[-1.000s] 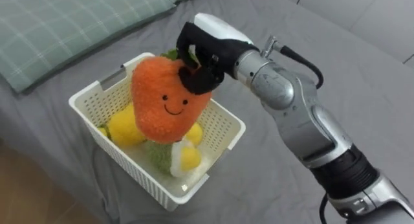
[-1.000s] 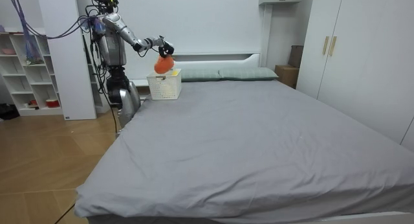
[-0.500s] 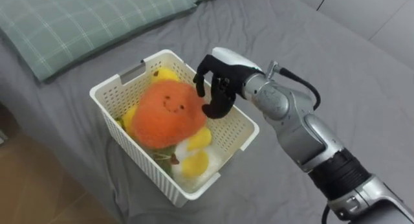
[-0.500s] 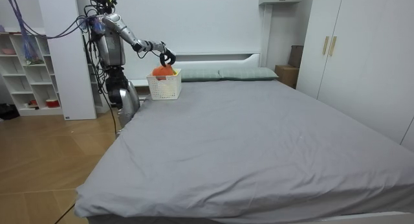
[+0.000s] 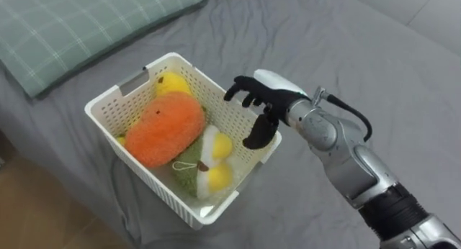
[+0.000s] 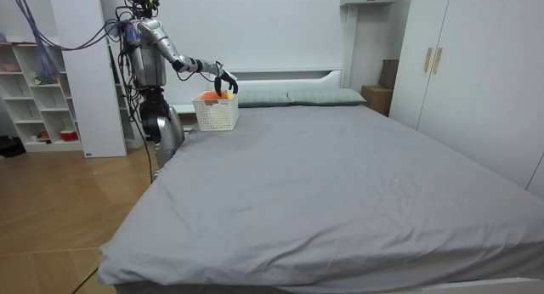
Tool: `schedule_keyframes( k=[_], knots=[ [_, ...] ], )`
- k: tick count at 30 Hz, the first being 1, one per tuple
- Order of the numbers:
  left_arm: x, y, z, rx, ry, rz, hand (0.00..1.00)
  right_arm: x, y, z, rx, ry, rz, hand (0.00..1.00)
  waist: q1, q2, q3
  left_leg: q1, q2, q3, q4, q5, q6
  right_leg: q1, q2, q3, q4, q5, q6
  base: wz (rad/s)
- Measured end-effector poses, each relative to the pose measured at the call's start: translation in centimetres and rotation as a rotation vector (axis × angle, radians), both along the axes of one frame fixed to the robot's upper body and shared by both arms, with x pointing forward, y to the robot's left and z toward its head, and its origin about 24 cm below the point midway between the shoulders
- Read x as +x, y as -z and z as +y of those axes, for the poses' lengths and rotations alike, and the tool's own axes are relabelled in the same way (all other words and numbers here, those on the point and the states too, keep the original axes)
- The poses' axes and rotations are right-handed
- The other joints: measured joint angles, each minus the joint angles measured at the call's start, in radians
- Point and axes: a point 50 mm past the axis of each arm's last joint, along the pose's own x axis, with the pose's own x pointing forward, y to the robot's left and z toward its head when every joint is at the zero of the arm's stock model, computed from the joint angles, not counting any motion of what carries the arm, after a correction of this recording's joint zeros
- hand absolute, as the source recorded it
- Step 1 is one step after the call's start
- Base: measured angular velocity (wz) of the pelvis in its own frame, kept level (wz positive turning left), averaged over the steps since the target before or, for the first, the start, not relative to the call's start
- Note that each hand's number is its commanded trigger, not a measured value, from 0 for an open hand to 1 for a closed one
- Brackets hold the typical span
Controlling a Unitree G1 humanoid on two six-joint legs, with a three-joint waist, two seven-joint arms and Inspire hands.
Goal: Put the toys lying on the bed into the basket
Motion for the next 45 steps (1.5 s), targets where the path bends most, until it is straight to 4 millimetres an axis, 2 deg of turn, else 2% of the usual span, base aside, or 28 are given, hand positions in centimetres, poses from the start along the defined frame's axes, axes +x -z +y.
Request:
schedule_keyframes(
  k=[2,4,7,9,10,12,14,16,18,19,20,23,24,26,28,30,33,36,38,41,43,45],
  knots=[
    [0.0,0.0,0.0,0.005,-0.005,-0.003,0.00,0.0,-0.1,-0.2,0.004,0.006,-0.025,0.00,-0.010,-0.002,-0.0035,0.011,0.004,0.017,-0.008,0.000,0.000,-0.001,0.002,0.021,0.001,0.001,-0.001,-0.25],
    [-0.1,0.0,0.2,0.011,-0.002,-0.006,0.00,-0.1,0.0,-0.5,0.009,0.014,-0.036,0.00,-0.033,-0.009,-0.0092,0.012,0.004,0.021,-0.009,0.000,0.000,-0.001,0.002,0.024,0.001,0.001,-0.002,-0.09],
    [0.0,-0.1,0.3,0.016,0.001,-0.017,0.00,-0.5,0.0,-2.0,0.024,0.054,-0.052,0.00,-0.052,-0.017,-0.0162,0.013,0.009,0.044,-0.013,0.000,0.000,-0.014,0.004,0.048,0.004,0.004,-0.003,-0.20],
    [-0.1,-0.1,0.3,0.016,0.001,-0.016,0.00,-1.0,-0.4,-3.0,0.064,0.092,-0.082,0.00,-0.068,-0.015,-0.0149,0.018,0.012,0.060,-0.014,-0.001,0.002,-0.014,0.005,0.056,0.005,0.008,-0.003,-0.25],
    [-0.2,-0.1,0.3,0.016,-0.001,-0.016,0.00,-1.0,-0.7,-3.7,0.104,0.119,-0.096,0.00,-0.089,-0.011,-0.0137,0.024,0.014,0.069,-0.015,-0.002,0.002,-0.012,0.007,0.073,0.005,0.008,-0.003,-0.26],
    [-0.1,-0.1,0.3,0.015,-0.003,-0.019,0.00,-1.0,-0.9,-4.7,0.161,0.166,-0.107,0.00,-0.119,-0.002,-0.0123,0.045,0.019,0.089,-0.024,-0.002,0.002,-0.005,0.010,0.098,0.005,0.011,-0.005,-0.32],
    [-0.3,0.0,0.2,0.011,-0.004,-0.018,0.00,-1.3,-1.2,-6.4,0.195,0.242,-0.145,0.00,-0.148,0.020,-0.0186,0.070,0.024,0.118,-0.040,-0.003,0.003,0.000,0.014,0.133,0.011,0.011,-0.005,-0.40],
    [-0.1,-0.1,0.2,0.012,-0.003,-0.031,0.00,-1.5,-2.1,-7.3,0.239,0.282,-0.191,0.00,-0.183,0.040,-0.0192,0.074,0.027,0.132,-0.041,-0.004,0.003,-0.002,0.015,0.149,0.017,0.012,-0.005,-0.34],
    [0.0,0.0,0.1,0.007,-0.002,-0.036,0.00,-1.5,-2.9,-8.1,0.293,0.315,-0.238,0.00,-0.215,0.059,-0.0228,0.088,0.033,0.163,-0.051,-0.005,0.003,-0.009,0.021,0.178,0.018,0.017,-0.009,-0.43],
    [0.2,-0.1,0.0,0.006,0.000,-0.044,0.00,-1.5,-3.4,-8.8,0.335,0.344,-0.263,0.00,-0.230,0.068,-0.0281,0.088,0.036,0.175,-0.052,-0.005,0.003,-0.017,0.023,0.188,0.019,0.019,-0.010,-0.27],
    [0.7,-0.1,0.0,0.005,0.005,-0.055,0.00,-1.5,-3.7,-9.4,0.368,0.376,-0.285,0.00,-0.264,0.080,-0.0271,0.088,0.037,0.178,-0.052,-0.005,0.003,-0.018,0.024,0.189,0.017,0.022,-0.011,-0.15],
    [1.9,-0.2,-0.4,-0.006,0.017,-0.093,0.00,-2.1,-3.7,-10.9,0.394,0.455,-0.327,0.00,-0.302,0.108,-0.0287,0.099,0.039,0.196,-0.061,-0.005,0.002,-0.017,0.028,0.209,0.018,0.022,-0.011,-0.16],
    [1.9,-0.1,-0.4,-0.010,0.014,-0.094,0.00,-2.2,-3.6,-11.1,0.396,0.470,-0.332,0.00,-0.304,0.113,-0.0290,0.105,0.040,0.205,-0.067,-0.006,0.002,-0.016,0.030,0.214,0.019,0.022,-0.011,-0.33],
    [1.5,0.0,-0.6,-0.026,-0.016,-0.081,0.00,-2.7,-3.3,-12.0,0.404,0.525,-0.352,0.00,-0.336,0.124,-0.0284,0.108,0.044,0.210,-0.068,-0.009,-0.001,-0.017,0.034,0.220,0.019,0.022,-0.011,-0.12],
    [1.2,0.0,-0.6,-0.025,-0.019,-0.080,0.00,-3.2,-2.9,-12.9,0.427,0.575,-0.354,0.00,-0.354,0.124,-0.0281,0.110,0.047,0.213,-0.068,-0.010,-0.003,-0.017,0.036,0.224,0.018,0.023,-0.011,0.00],
    [1.2,0.0,-0.6,-0.032,-0.034,-0.087,0.00,-3.7,-2.5,-13.8,0.464,0.625,-0.356,0.00,-0.356,0.126,-0.0267,0.112,0.050,0.222,-0.069,-0.012,-0.005,-0.017,0.039,0.229,0.017,0.023,-0.012,-0.04],
    [0.9,0.1,-0.6,-0.033,-0.045,-0.082,0.00,-4.9,-1.4,-14.9,0.507,0.702,-0.351,0.00,-0.375,0.129,-0.0253,0.111,0.051,0.222,-0.069,-0.013,-0.005,-0.016,0.040,0.229,0.015,0.022,-0.012,0.00],
    [0.3,0.1,-0.7,-0.030,-0.072,-0.075,0.00,-6.5,1.2,-15.8,0.548,0.786,-0.287,0.00,-0.401,0.132,-0.0242,0.114,0.051,0.223,-0.069,-0.015,-0.005,-0.012,0.040,0.231,0.016,0.022,-0.012,-0.01],
    [-0.3,0.2,-0.7,-0.026,-0.085,-0.068,0.00,-8.3,4.5,-16.7,0.554,0.891,-0.183,0.00,-0.407,0.136,-0.0225,0.118,0.051,0.230,-0.069,-0.017,-0.004,-0.013,0.040,0.239,0.016,0.022,-0.012,-0.09],
    [-0.7,0.3,-1.0,-0.039,-0.109,-0.084,0.00,-11.1,7.8,-17.5,0.621,1.050,-0.083,0.00,-0.417,0.151,-0.0229,0.121,0.051,0.233,-0.069,-0.019,-0.004,-0.012,0.040,0.245,0.017,0.022,-0.011,-0.07],
    [-1.3,0.3,-1.1,-0.046,-0.134,-0.083,0.00,-12.2,9.6,-17.8,0.643,1.123,-0.024,0.00,-0.439,0.160,-0.0222,0.123,0.051,0.234,-0.069,-0.020,-0.004,-0.007,0.041,0.252,0.016,0.022,-0.011,-0.08],
    [-1.6,0.3,-1.1,-0.044,-0.133,-0.084,0.00,-13.7,11.5,-18.5,0.653,1.223,0.028,0.00,-0.439,0.166,-0.0243,0.127,0.052,0.242,-0.069,-0.022,-0.004,-0.007,0.043,0.261,0.015,0.022,-0.012,-0.13]
  ],
)
